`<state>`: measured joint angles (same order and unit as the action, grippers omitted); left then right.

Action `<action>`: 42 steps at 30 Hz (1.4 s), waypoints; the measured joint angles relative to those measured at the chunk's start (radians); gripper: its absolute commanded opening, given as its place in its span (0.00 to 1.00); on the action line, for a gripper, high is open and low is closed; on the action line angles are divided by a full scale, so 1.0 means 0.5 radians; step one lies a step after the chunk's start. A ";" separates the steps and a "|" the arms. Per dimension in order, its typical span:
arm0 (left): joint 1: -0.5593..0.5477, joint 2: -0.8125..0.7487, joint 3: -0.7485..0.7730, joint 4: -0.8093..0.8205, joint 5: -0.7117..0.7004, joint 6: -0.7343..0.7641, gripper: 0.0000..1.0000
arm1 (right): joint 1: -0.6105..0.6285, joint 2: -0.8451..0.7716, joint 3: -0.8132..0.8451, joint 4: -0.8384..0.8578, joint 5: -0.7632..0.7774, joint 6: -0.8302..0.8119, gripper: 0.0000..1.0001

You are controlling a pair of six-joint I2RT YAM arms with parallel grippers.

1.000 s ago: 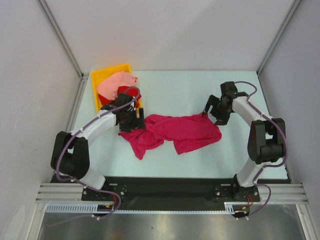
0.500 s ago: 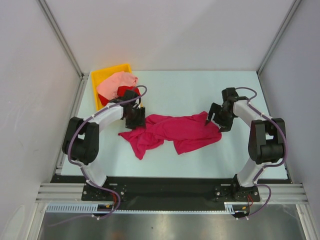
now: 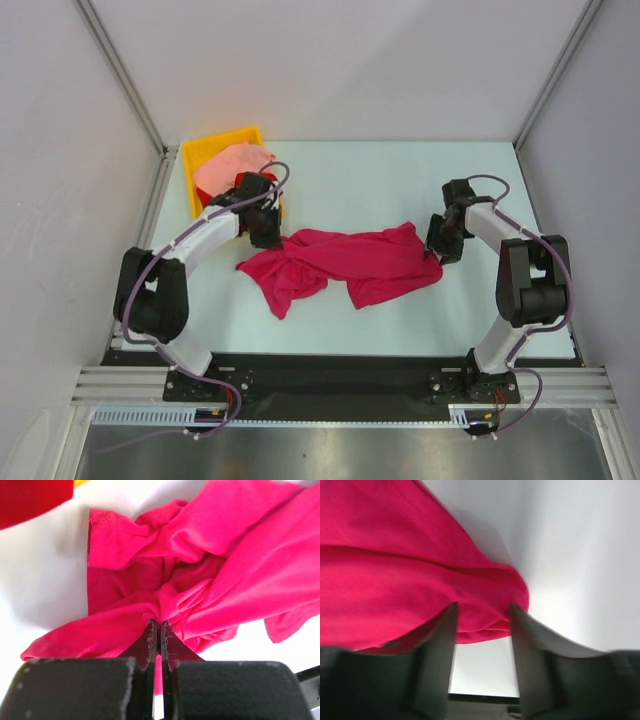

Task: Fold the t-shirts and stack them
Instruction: Flatten the tshirt out

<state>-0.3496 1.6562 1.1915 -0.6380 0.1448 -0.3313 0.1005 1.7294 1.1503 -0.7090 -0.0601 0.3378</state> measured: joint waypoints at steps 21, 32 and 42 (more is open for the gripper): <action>-0.037 -0.596 0.155 -0.181 -0.059 -0.047 0.00 | 0.000 -0.500 0.085 0.032 0.365 0.083 0.00; -0.044 -0.092 1.361 -0.275 -0.143 -0.018 0.00 | -0.005 -0.370 1.151 -0.027 0.431 0.105 0.00; -0.351 -0.614 0.507 -0.227 -0.446 0.031 0.02 | 0.219 -1.224 0.317 -0.180 0.379 0.269 0.08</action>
<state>-0.5251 1.3491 1.4448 -0.7513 -0.0780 -0.3161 0.2100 1.1175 1.3090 -0.7990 0.1295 0.4721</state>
